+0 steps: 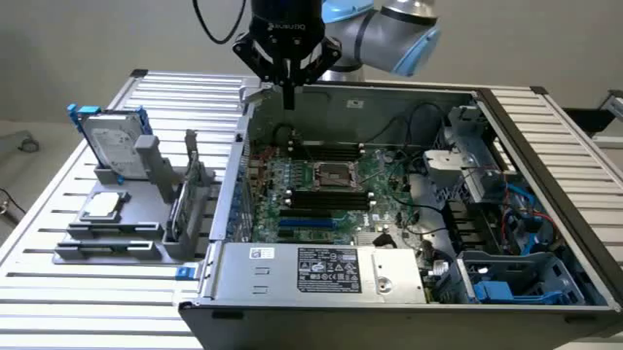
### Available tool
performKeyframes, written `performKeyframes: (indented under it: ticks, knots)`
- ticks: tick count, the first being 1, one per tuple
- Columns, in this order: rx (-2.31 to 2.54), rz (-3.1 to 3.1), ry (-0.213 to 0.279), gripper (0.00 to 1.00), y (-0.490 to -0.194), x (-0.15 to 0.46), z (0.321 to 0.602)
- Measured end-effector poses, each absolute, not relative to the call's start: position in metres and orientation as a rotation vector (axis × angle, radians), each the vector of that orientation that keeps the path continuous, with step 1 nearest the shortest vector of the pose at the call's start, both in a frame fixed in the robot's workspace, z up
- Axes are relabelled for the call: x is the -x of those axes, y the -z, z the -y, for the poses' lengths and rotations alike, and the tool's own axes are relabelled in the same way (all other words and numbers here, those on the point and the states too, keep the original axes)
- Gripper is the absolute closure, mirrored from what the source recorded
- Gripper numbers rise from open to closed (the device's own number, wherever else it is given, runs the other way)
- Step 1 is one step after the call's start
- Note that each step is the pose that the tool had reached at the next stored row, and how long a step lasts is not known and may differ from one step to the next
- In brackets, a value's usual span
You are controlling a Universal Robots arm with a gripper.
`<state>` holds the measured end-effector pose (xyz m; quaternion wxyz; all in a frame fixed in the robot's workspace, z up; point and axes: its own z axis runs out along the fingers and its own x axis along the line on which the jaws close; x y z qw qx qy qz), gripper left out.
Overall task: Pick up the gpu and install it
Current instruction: 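Reach for the gpu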
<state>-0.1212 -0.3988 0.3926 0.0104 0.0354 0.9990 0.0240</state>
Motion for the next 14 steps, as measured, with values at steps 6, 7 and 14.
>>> performKeyframes:
  ticks: [6, 7, 14]
  knots:
    - [-0.11, -3.118, -0.075, 0.89, -0.393, 0.121, 0.399]
    - [-0.11, -3.118, -0.075, 0.89, -0.393, 0.121, 0.399]
    - [-0.111, -3.12, -0.075, 0.89, -0.392, 0.14, 0.399]
